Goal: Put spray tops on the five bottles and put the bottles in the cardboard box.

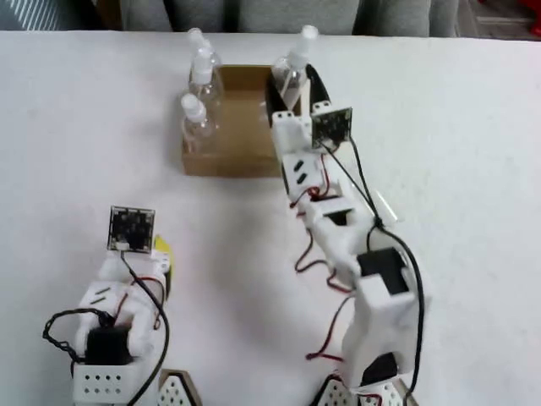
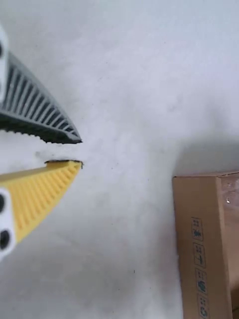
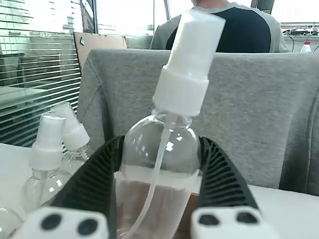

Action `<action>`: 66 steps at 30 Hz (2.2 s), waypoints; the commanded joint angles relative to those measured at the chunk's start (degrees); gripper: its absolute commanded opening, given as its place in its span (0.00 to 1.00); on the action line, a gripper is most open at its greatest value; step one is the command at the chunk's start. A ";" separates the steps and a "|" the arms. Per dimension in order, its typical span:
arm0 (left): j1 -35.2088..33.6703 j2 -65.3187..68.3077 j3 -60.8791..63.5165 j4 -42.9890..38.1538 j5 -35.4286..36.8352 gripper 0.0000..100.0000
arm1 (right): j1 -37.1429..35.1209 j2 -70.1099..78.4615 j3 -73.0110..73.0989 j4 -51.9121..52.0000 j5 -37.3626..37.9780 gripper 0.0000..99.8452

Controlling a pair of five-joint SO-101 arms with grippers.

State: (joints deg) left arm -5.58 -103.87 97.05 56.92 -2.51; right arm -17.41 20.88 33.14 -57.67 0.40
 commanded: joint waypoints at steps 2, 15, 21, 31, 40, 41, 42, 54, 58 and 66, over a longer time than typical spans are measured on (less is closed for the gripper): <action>-0.13 -1.01 -0.09 -0.18 -0.44 0.08 | 0.40 5.58 -11.78 -1.19 2.90 0.02; -0.13 -0.92 -0.09 -1.32 -0.44 0.08 | 1.63 16.57 -28.40 7.87 4.48 0.02; -0.13 -0.92 -0.09 -1.32 -0.35 0.08 | 2.07 22.55 -34.81 9.01 4.57 0.02; -0.13 -0.92 -0.09 -1.32 -0.35 0.08 | 1.98 29.23 -41.32 9.01 11.25 0.02; -0.13 -0.92 -0.09 -1.32 -0.35 0.08 | 2.07 29.67 -41.14 9.10 11.25 0.02; -0.13 -0.92 -0.09 -1.32 -0.35 0.08 | 2.07 29.67 -41.05 9.10 11.08 0.02; -0.13 -0.92 -0.09 -1.32 -0.35 0.08 | 2.07 29.67 -41.05 9.27 10.90 0.02; -0.13 -0.92 -0.09 -1.32 -0.26 0.08 | 2.15 29.76 -41.14 14.20 10.81 0.02; -0.13 -0.92 -0.09 -1.32 -0.26 0.08 | 2.07 32.13 -41.85 14.02 11.25 0.02; -0.13 -0.92 -0.09 -1.32 -0.26 0.08 | 2.07 35.38 -42.73 13.93 11.34 0.02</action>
State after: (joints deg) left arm -5.58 -103.87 97.05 56.92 -2.51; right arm -15.91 56.57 -8.53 -44.22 11.21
